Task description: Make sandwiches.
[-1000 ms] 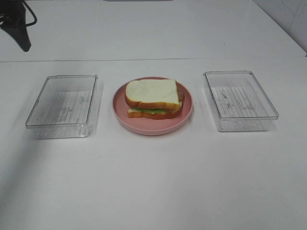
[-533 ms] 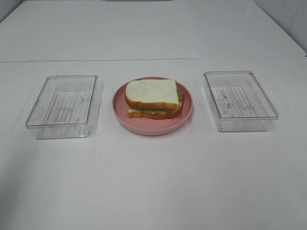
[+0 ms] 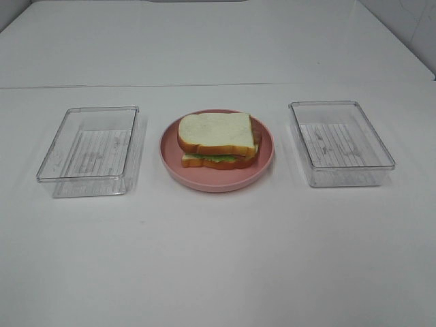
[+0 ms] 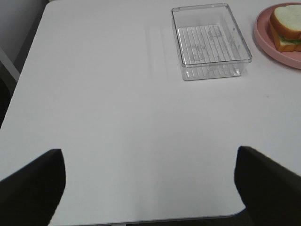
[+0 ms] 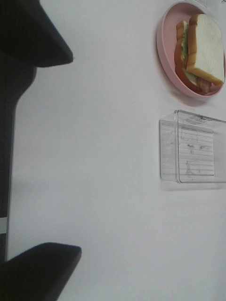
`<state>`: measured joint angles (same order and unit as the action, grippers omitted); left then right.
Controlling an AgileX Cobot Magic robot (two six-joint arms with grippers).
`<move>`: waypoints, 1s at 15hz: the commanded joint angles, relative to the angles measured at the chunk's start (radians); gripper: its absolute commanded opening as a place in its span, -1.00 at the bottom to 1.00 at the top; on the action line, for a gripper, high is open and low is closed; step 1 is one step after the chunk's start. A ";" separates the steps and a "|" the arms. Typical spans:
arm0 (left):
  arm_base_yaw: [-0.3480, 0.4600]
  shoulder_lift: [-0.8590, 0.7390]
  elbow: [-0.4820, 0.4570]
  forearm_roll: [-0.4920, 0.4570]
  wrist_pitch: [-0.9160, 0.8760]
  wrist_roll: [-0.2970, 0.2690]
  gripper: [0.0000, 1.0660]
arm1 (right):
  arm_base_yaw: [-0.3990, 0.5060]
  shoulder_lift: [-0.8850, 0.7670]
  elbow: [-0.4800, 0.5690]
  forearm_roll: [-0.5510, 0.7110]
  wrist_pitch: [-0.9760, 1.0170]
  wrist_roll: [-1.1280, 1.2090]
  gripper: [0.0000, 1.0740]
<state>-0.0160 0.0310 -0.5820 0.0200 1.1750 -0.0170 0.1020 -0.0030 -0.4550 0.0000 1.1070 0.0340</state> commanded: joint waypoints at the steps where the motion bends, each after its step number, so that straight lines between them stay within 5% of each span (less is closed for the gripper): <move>1: -0.005 -0.050 0.025 -0.031 -0.035 0.017 0.68 | 0.002 -0.032 0.004 0.006 -0.007 -0.007 0.79; 13: -0.004 -0.056 0.066 -0.003 -0.100 0.001 0.68 | 0.002 -0.030 0.004 0.008 -0.007 -0.007 0.79; 15: 0.062 -0.056 0.066 -0.020 -0.100 0.002 0.68 | 0.002 -0.030 0.004 0.008 -0.007 -0.007 0.79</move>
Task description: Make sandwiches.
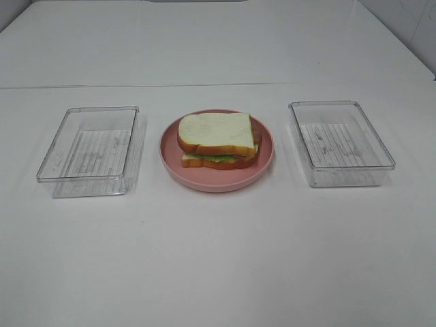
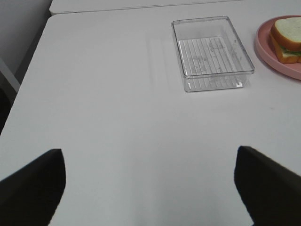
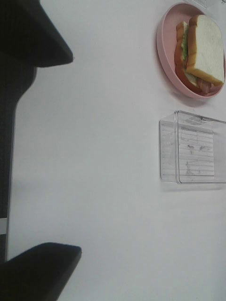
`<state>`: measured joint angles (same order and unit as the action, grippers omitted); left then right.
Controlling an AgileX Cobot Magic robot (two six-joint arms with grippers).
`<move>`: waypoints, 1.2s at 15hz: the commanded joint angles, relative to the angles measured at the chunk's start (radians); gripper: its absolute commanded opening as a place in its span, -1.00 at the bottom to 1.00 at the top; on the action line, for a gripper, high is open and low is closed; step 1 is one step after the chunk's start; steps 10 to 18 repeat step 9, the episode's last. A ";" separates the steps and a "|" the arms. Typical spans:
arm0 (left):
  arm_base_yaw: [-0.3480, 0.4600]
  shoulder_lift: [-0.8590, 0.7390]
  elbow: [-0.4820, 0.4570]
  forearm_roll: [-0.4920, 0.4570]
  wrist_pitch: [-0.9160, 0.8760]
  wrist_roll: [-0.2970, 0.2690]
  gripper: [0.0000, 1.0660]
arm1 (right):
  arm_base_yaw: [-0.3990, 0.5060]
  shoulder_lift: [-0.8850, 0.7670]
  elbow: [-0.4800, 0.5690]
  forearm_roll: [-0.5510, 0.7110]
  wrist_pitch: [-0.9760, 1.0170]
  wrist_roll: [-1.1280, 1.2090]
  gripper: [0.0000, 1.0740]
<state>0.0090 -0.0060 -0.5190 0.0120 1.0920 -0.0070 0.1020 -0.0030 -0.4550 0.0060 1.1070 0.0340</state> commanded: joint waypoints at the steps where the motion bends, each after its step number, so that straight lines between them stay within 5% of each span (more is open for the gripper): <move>1: 0.044 -0.019 0.003 -0.012 -0.017 -0.008 0.68 | 0.002 -0.030 0.004 0.002 -0.007 -0.007 0.79; 18: 0.044 -0.019 0.003 -0.012 -0.017 -0.008 0.68 | 0.002 -0.030 0.004 0.002 -0.007 -0.007 0.79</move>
